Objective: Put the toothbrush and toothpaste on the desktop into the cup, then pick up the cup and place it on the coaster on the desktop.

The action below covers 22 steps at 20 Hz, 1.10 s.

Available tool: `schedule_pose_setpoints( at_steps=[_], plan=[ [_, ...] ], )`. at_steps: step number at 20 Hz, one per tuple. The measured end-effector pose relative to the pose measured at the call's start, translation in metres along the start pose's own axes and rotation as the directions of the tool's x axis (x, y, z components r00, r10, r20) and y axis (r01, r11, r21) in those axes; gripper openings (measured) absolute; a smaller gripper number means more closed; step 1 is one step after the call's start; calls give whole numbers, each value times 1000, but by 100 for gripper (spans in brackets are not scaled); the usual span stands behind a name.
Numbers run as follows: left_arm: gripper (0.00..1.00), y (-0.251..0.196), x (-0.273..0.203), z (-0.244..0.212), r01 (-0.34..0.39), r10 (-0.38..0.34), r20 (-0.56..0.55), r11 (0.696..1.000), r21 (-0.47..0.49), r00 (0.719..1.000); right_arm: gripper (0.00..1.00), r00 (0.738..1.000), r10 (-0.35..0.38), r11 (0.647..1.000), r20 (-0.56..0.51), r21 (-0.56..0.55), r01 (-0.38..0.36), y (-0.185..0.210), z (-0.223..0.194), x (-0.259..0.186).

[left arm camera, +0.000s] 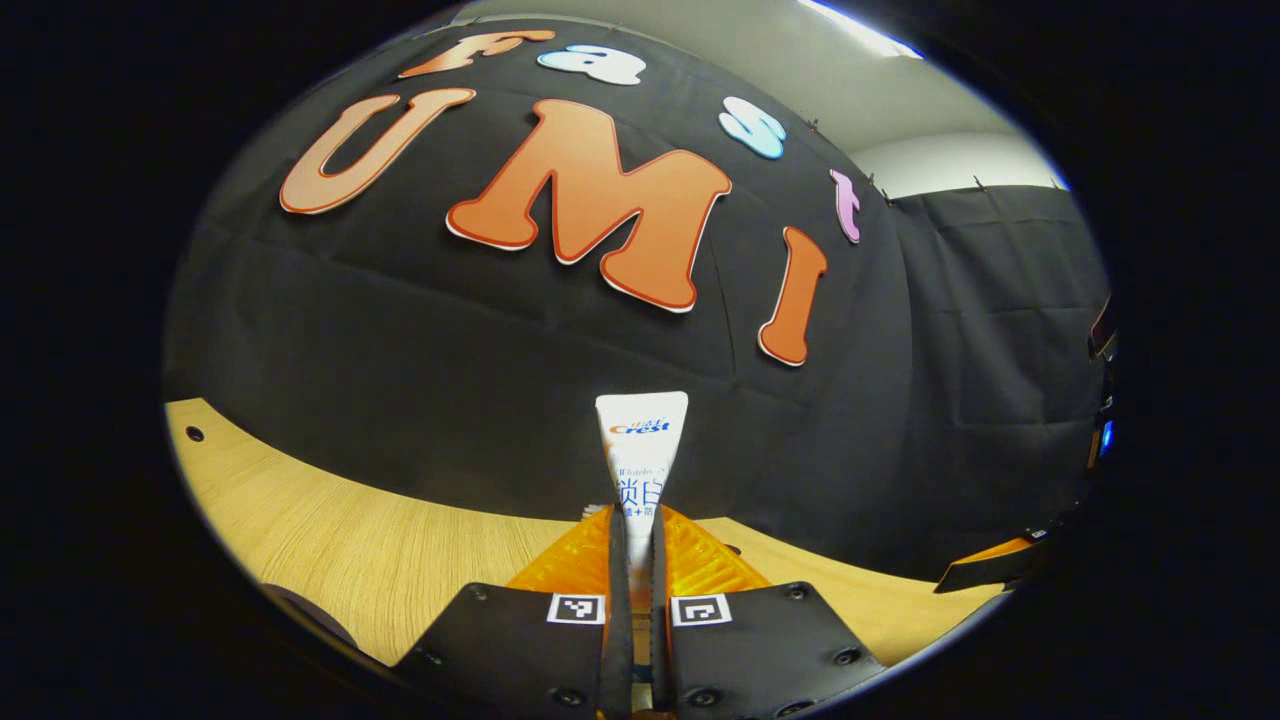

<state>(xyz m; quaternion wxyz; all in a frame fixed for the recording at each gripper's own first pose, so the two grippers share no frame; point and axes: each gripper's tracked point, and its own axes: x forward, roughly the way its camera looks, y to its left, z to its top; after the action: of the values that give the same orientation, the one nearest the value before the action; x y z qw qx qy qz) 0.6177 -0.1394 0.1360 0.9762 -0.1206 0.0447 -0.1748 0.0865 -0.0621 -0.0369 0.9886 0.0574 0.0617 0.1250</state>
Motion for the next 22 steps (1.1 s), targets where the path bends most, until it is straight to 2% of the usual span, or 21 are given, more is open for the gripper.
schedule_pose_setpoints(
  at_steps=[4, 6, 10, 12, 13, 16, 17, 18, 19, 20, 21, 22],
  plan=[
    [11, 1, 3, -15, -7, 7, -29, 1000, 21, 1000, 96, 1000, -8, 1000, -11, 10, 8, -3, -4, 0],
    [16, -3, -5, -24, 1, 2, -52, 999, 48, 999, 96, 1000, -6, 1000, -15, 13, 6, -3, -6, 3],
    [21, -9, -13, -34, 35, -32, -97, 999, 23, 995, 96, 999, -16, 999, -34, 39, 18, -5, -11, 7],
    [27, -7, -18, -34, 30, -25, -124, 999, 33, 992, 96, 999, -27, 998, -44, 47, 29, -5, -12, 8],
    [32, -5, -25, -27, 25, -22, -105, 999, 34, 994, 96, 998, -30, 998, -49, 53, 32, -5, -13, 9],
    [41, -6, -41, -7, 29, -24, -90, 998, 51, 996, 96, 997, -25, 997, -74, 72, 30, 2, -10, 11],
    [53, -5, -47, -6, 25, -18, -104, 998, 62, 994, 96, 996, -22, 996, -81, 79, 28, 5, -9, 11],
    [58, -3, -54, -3, 19, -10, -117, 997, 70, 993, 96, 995, -21, 996, -94, 85, 30, 8, -8, 13],
    [73, 1, -63, 2, 0, 8, -115, 997, 71, 993, 96, 994, -23, 995, -111, 90, 33, 10, -7, 15],
    [82, 6, -72, 11, -18, 24, -100, 998, 58, 995, 96, 990, -30, 995, -136, 91, 43, 12, -9, 17],
    [78, 9, -82, 18, -34, 38, -87, 998, 45, 995, 96, 986, -37, 995, -160, 89, 52, 13, -9, 17],
    [83, 13, -92, 26, -47, 50, -80, 998, 35, 996, 96, 984, -40, 995, -174, 84, 56, 14, -8, 17]
  ],
)
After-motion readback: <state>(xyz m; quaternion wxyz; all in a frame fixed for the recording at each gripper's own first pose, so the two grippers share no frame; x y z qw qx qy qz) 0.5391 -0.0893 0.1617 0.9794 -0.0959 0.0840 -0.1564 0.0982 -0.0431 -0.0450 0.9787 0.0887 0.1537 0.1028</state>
